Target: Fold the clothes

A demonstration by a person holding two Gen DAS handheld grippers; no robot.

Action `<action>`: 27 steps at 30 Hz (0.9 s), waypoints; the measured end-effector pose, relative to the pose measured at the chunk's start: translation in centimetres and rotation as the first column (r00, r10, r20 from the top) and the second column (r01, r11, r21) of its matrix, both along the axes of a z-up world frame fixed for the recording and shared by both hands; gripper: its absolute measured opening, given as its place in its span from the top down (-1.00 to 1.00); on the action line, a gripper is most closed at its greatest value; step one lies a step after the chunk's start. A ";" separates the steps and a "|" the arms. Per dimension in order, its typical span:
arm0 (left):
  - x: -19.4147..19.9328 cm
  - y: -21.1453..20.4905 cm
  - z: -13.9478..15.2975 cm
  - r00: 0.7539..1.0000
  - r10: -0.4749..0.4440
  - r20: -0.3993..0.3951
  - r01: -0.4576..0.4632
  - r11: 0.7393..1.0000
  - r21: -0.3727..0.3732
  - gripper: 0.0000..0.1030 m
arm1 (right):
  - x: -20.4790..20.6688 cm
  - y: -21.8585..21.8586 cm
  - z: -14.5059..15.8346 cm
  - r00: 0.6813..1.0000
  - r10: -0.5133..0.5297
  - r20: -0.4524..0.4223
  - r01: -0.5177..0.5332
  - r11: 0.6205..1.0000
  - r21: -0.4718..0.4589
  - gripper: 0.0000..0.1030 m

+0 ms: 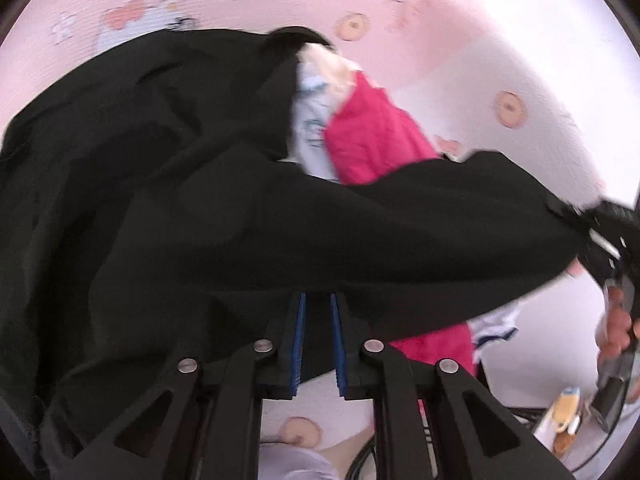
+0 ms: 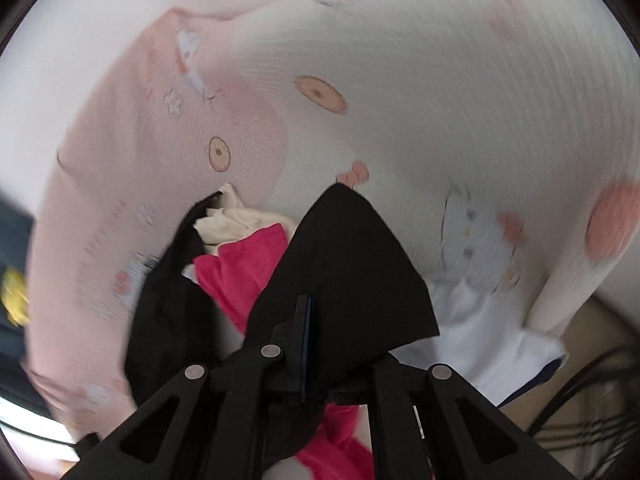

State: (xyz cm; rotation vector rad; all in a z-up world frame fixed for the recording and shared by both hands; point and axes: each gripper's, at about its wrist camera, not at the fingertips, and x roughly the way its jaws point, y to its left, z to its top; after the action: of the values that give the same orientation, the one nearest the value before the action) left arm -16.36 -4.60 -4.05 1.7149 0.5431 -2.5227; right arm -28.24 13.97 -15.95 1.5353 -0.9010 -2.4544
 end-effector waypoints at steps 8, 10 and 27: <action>0.5 -4.4 0.1 0.998 0.048 -0.027 -0.041 0.980 0.193 0.86 | -0.3 0.5 -4.2 0.999 -0.030 0.039 0.034 0.991 -0.127 0.79; 0.2 -4.3 0.4 0.999 0.032 -0.034 -0.024 0.978 0.209 0.86 | -0.7 -0.4 -5.8 0.997 -0.019 0.071 0.028 0.990 -0.138 0.79; -1.5 1.1 1.6 0.988 -0.146 -0.047 0.152 0.973 0.175 -0.33 | 0.7 -1.8 -1.0 1.000 0.016 -0.005 -0.016 0.983 -0.185 0.74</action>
State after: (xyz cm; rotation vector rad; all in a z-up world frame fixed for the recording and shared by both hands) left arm -17.91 -3.46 -2.49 1.8402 0.6875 -2.6836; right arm -27.55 12.15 -16.91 1.4679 -1.0780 -2.2872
